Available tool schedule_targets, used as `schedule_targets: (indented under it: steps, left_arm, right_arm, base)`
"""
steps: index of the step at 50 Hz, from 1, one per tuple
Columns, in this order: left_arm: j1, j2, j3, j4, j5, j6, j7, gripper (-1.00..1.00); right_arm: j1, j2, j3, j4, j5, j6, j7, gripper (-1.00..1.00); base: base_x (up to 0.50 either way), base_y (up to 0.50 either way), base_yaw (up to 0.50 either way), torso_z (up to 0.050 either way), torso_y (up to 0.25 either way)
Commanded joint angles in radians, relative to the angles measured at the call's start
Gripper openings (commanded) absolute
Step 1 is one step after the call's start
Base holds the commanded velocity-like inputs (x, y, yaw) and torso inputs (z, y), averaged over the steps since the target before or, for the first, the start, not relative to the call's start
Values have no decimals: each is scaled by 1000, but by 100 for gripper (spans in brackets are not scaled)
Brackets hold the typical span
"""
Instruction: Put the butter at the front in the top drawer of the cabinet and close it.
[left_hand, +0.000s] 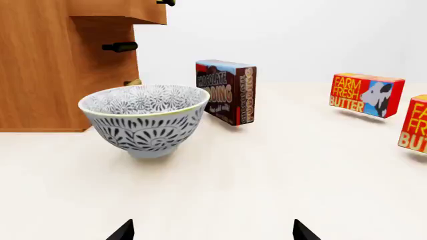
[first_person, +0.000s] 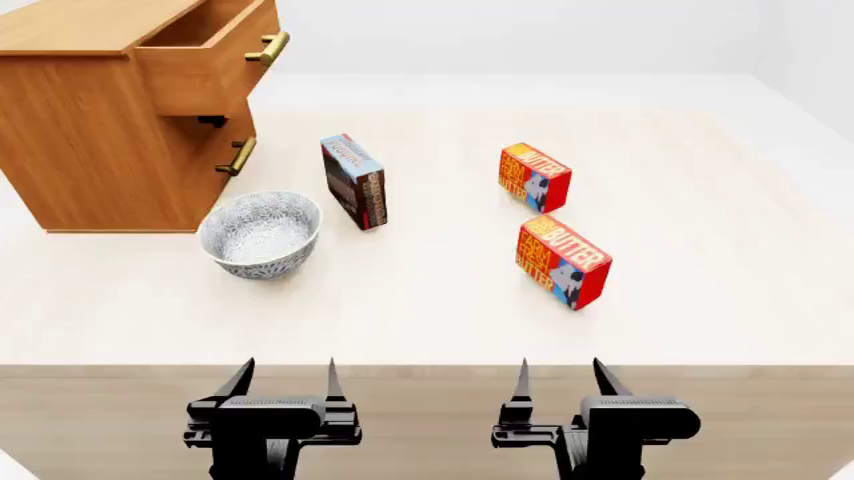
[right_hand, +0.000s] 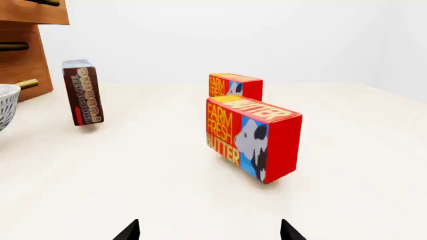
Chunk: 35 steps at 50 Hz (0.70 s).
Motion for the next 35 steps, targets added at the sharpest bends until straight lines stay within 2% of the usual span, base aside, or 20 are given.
schedule_targets:
  steps: [1, 8, 10, 13, 15, 17, 19, 22, 26, 29, 32, 35]
  left_arm:
    - [6, -18, 29, 21, 0, 11, -16, 100]
    - [39, -53, 77, 129, 53, 165, -58, 100]
    - [35, -64, 80, 197, 74, 160, -66, 100]
    - [6, -73, 86, 334, 89, 30, -54, 100]
    - [-50, -78, 92, 455, 78, -176, -17, 100]
    - [-146, -87, 103, 581, 64, -436, 38, 100]
    - [-224, -97, 110, 654, 41, -600, 80, 100]
    - [-498, -112, 120, 770, 5, -990, 156, 100]
    - [-801, -131, 125, 746, -31, -1275, 221, 100]
    - [-1011, -137, 111, 655, -57, -1383, 263, 100]
    - [-1208, -126, 74, 501, -57, -1410, 266, 100]
    - [-1387, -147, 103, 325, -49, -1380, 273, 100]
  right_arm:
    - [-12, 16, -24, -13, 11, -17, 19, 100]
    - [-77, 45, -46, -126, 16, -94, 59, 100]
    - [-81, 55, -47, -182, -6, -87, 78, 100]
    - [-67, 71, -52, -309, -48, 18, 94, 100]
    - [-31, 81, -53, -420, -76, 159, 93, 100]
    - [32, 98, -57, -538, -95, 350, 66, 100]
    - [95, 114, -65, -614, -116, 508, 44, 100]
    - [311, 156, -59, -760, -77, 913, -74, 100]
    - [611, 193, -58, -832, -57, 1296, -144, 100]
    - [845, 220, -72, -804, -42, 1498, -180, 100]
    - [1013, 242, -91, -708, -31, 1554, -200, 100]
    - [1148, 251, -113, -579, -21, 1569, -218, 100]
  base:
    - [0, 0, 0, 0, 0]
    - [0, 0, 0, 0, 0]
    - [0, 0, 0, 0, 0]
    - [0, 0, 0, 0, 0]
    - [0, 0, 0, 0, 0]
    - [0, 0, 0, 0, 0]
    - [0, 0, 0, 0, 0]
    - [0, 0, 0, 0, 0]
    - [0, 0, 0, 0, 0]
    - [0, 0, 0, 0, 0]
    - [0, 0, 0, 0, 0]
    - [0, 0, 0, 0, 0]
